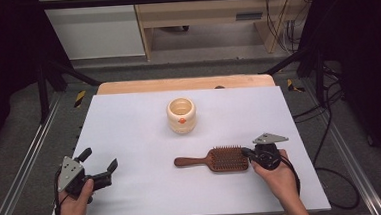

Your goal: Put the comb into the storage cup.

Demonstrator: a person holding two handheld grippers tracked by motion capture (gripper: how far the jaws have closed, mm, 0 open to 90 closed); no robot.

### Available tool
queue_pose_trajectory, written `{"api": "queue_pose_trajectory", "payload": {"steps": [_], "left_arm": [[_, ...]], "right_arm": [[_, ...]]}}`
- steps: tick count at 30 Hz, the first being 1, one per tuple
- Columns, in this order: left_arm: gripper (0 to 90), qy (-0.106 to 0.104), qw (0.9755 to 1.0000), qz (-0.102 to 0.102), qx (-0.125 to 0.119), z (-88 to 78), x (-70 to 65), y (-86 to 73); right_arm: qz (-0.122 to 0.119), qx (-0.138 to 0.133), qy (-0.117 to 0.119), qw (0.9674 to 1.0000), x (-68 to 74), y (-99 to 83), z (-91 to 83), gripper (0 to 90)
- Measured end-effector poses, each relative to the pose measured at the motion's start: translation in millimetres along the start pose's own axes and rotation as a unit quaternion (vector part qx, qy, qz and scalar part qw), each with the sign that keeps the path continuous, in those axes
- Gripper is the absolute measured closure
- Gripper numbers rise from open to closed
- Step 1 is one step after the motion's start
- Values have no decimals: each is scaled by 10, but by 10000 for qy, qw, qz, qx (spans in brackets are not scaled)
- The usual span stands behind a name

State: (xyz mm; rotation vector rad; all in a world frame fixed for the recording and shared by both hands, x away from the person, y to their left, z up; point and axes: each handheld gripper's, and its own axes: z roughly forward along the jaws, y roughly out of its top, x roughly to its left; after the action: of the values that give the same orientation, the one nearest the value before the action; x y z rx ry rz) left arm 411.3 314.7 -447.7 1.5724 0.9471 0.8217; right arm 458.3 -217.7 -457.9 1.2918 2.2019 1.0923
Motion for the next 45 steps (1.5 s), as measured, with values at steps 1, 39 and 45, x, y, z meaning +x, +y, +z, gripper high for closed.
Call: {"api": "queue_pose_trajectory", "payload": {"steps": [1, 39, 45], "left_arm": [[19, -6, 10000, -3, -4, -2, -2, 1], [19, -40, 10000, 40, 18, 15, -18, 2], [19, -36, 10000, 42, 21, 16, -14, 2]], "right_arm": [[9, 5, 2, 10000, -3, 2, 2, 900], [59, 94, -88, 9999, -64, 251, 241, 900], [60, 125, -86, 9999, -60, 282, 268, 900]]}}
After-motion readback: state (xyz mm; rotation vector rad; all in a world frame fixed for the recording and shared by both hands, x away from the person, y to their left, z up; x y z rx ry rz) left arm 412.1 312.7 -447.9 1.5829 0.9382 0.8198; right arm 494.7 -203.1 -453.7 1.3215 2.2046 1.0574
